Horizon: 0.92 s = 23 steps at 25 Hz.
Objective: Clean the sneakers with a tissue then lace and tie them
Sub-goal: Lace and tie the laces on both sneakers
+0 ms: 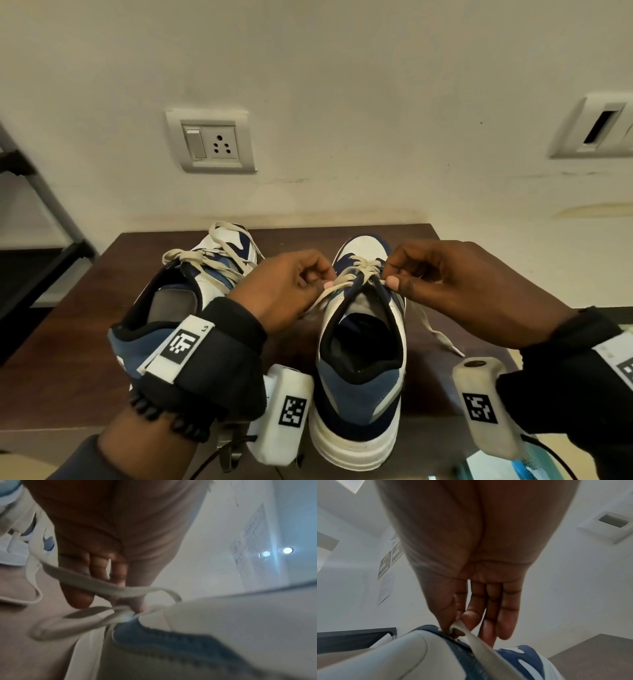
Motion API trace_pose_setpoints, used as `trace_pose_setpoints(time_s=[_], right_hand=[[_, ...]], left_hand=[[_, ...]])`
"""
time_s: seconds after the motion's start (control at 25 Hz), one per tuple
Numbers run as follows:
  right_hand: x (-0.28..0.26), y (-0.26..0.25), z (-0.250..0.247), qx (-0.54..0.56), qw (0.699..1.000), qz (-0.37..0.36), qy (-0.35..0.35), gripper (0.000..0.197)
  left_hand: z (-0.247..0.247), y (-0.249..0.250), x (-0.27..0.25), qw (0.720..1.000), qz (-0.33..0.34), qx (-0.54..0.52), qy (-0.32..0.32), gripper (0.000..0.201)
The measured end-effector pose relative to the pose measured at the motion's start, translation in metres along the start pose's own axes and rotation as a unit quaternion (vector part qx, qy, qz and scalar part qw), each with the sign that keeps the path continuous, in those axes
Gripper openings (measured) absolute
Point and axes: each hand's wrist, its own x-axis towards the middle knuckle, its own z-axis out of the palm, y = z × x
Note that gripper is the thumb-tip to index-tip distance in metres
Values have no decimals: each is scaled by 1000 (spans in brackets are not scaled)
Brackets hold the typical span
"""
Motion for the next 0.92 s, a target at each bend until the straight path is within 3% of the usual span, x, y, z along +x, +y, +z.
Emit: trace_pose_setpoints(time_s=[0.08, 0.16, 0.24, 0.32, 0.4, 0.48, 0.56, 0.72, 0.8, 0.88, 0.92], right_hand=[[0, 0, -1, -1, 1000, -2, -3, 5], [-1, 0, -2, -3, 1000, -7, -4, 6], [-3, 0, -4, 2, 1000, -6, -5, 6], [-4, 0, -6, 5, 1000, -6, -5, 7], [-6, 0, -6, 8, 1000, -4, -12, 7], [-7, 1, -4, 9, 1000, -5, -19, 8], [-7, 1, -3, 5, 1000, -13, -19, 9], [-6, 1, 0, 27, 999, -6, -27, 13], [-6, 2, 1, 21, 1000, -7, -20, 12], [-6, 3, 1, 16, 1000, -12, -7, 9], [-6, 3, 1, 18, 1000, -14, -3, 8]], left_hand=[[-3, -3, 0, 999, 5, 36, -19, 13], [-4, -3, 1, 999, 7, 45, 23, 13], [-5, 8, 1, 990, 4, -104, 99, 12], [-11, 27, 1, 941, 28, -312, 131, 13], [-19, 39, 1, 897, 84, -410, 144, 27], [-23, 41, 1, 896, 124, -399, 150, 43], [-21, 31, 1, 917, 122, -345, 158, 57], [-14, 10, 4, 940, 99, -292, 145, 63], [-17, 8, 6, 923, 112, -336, 150, 51], [-25, 10, 6, 876, 119, -437, 163, 39], [-28, 11, 6, 867, 121, -450, 174, 36]])
